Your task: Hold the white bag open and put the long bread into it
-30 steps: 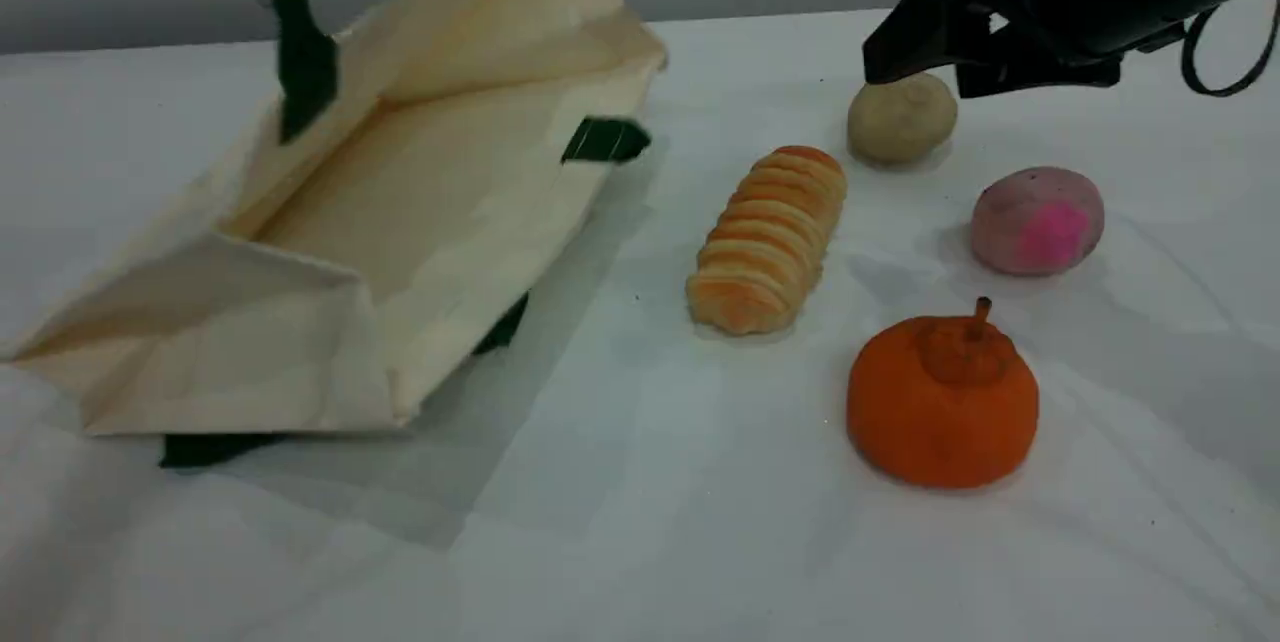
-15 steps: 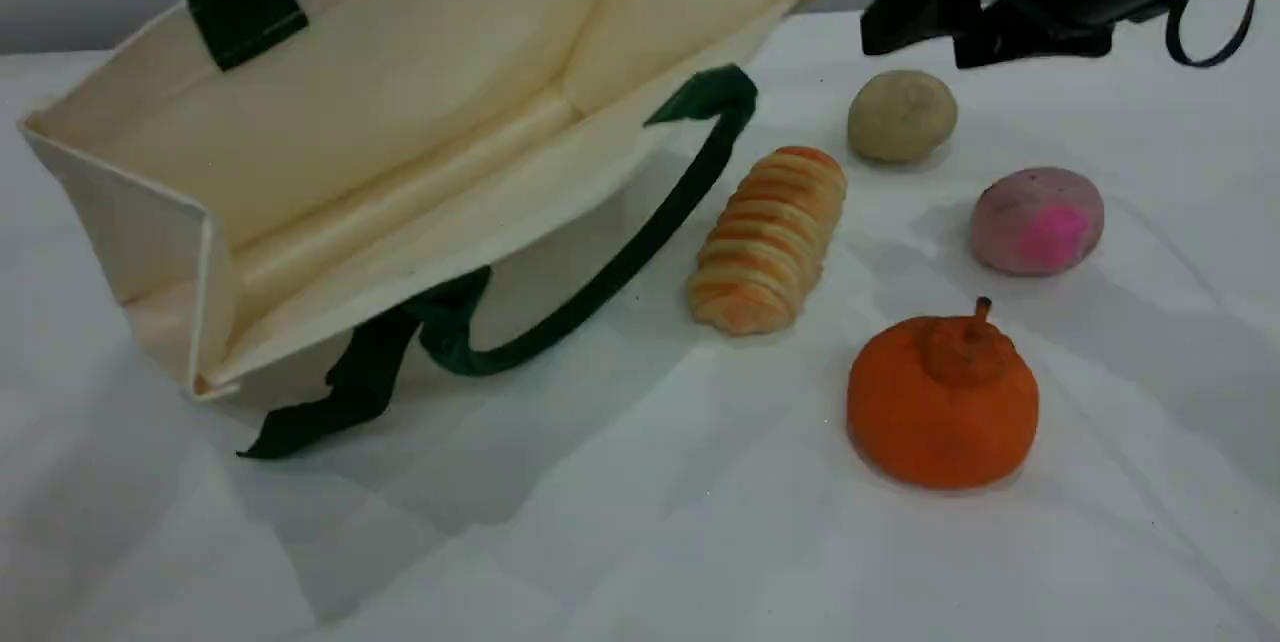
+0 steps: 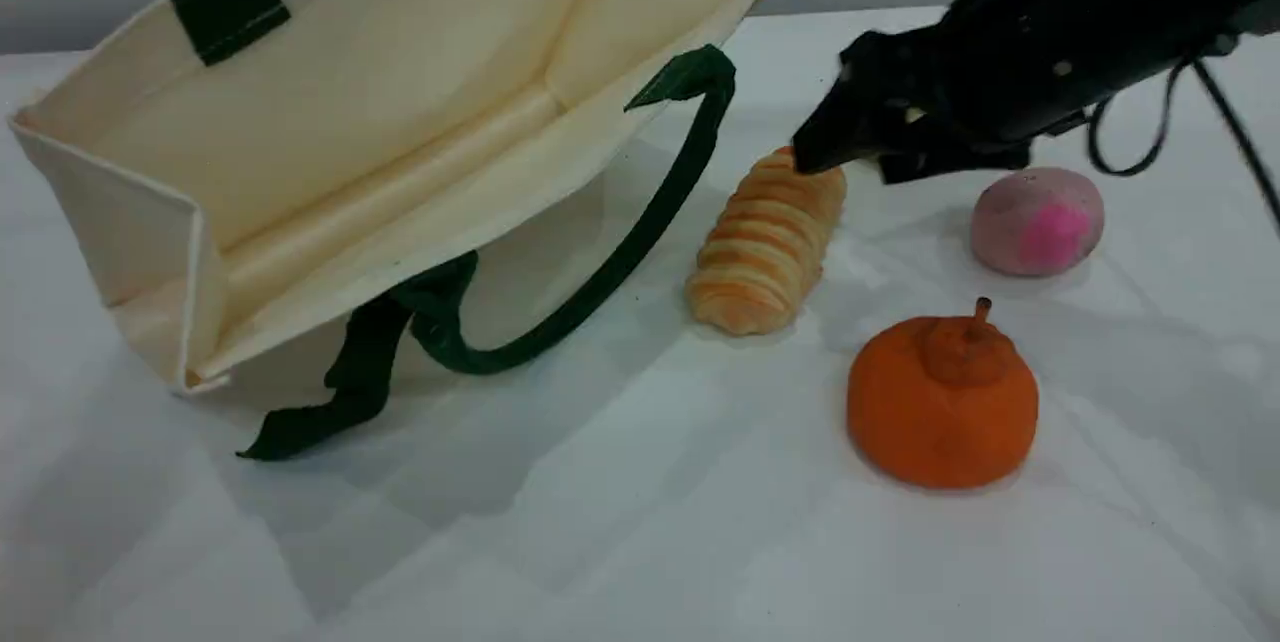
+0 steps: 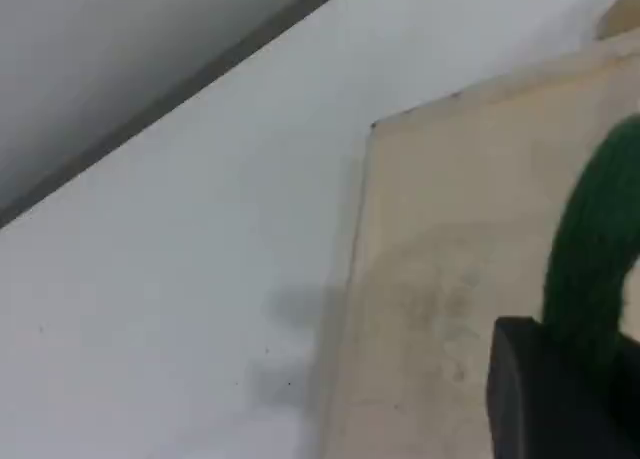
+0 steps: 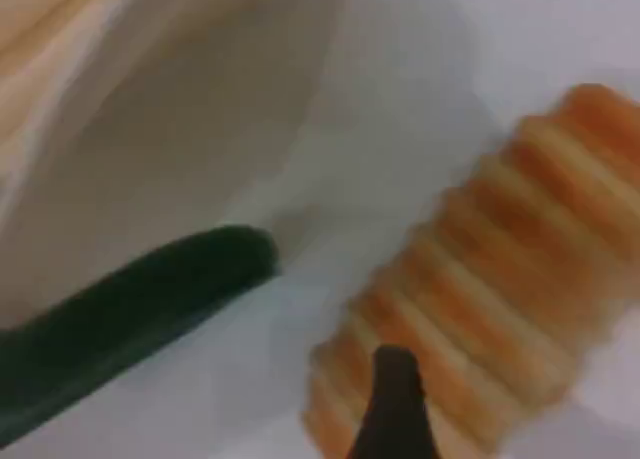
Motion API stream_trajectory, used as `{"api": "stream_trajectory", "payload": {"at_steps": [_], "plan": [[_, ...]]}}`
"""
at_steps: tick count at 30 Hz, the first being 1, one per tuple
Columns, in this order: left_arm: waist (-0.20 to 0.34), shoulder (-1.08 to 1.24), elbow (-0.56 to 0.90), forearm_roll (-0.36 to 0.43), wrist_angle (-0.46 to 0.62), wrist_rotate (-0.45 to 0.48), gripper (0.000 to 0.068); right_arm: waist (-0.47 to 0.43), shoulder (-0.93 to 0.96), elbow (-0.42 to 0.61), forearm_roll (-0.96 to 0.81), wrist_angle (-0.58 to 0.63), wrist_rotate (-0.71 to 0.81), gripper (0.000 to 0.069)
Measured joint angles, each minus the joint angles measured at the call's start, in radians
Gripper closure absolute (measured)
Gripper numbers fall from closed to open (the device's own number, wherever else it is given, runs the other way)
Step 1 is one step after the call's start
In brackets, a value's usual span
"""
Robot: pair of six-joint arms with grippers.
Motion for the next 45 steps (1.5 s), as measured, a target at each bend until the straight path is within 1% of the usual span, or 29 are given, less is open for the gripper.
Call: {"api": "stream_trajectory", "payload": {"at_steps": [3, 8, 11, 14, 19, 23, 25, 31, 33, 36, 40, 45], "plan": [[0.000, -0.014, 0.000, 0.000, 0.002, 0.000, 0.0590, 0.024, 0.030, -0.035, 0.000, -0.001, 0.000, 0.0191], [0.000, -0.034, 0.000, -0.006, 0.002, 0.000, 0.0590, 0.023, 0.089, -0.093, 0.001, -0.006, 0.000, 0.0191], [0.000, -0.036, 0.000, -0.025, 0.002, 0.001, 0.0590, 0.026, 0.121, -0.123, 0.001, 0.009, 0.000, 0.0191], [0.000, -0.036, 0.000, -0.064, 0.002, 0.021, 0.0590, 0.029, 0.142, -0.143, 0.000, -0.008, 0.004, 0.0191], [0.000, -0.036, 0.000, -0.112, 0.002, 0.043, 0.0590, 0.029, 0.167, -0.145, 0.002, -0.033, 0.040, 0.0191], [0.000, -0.036, 0.000, -0.116, 0.001, 0.046, 0.0590, 0.029, 0.168, -0.145, 0.002, -0.038, 0.044, 0.0191], [0.000, -0.036, 0.000, -0.132, 0.000, 0.052, 0.0590, 0.029, 0.177, -0.151, 0.002, -0.040, 0.044, 0.0191], [0.000, -0.036, 0.000, -0.132, 0.000, 0.053, 0.0590, 0.029, 0.195, -0.156, 0.003, -0.036, 0.052, 0.0202], [0.000, -0.036, 0.000, -0.131, 0.000, 0.053, 0.0590, 0.029, 0.195, -0.159, 0.003, -0.040, 0.052, 0.0224], [0.000, -0.037, 0.000, -0.131, 0.000, 0.053, 0.0590, 0.031, 0.196, -0.160, 0.003, -0.044, 0.052, 0.0285], [0.000, -0.049, 0.000, -0.131, 0.000, 0.053, 0.0590, 0.031, 0.201, -0.160, 0.003, -0.048, 0.052, 0.0417], [0.000, -0.051, 0.000, -0.131, 0.000, 0.053, 0.0590, 0.031, 0.203, -0.160, 0.002, -0.039, 0.052, 0.0618]]}}
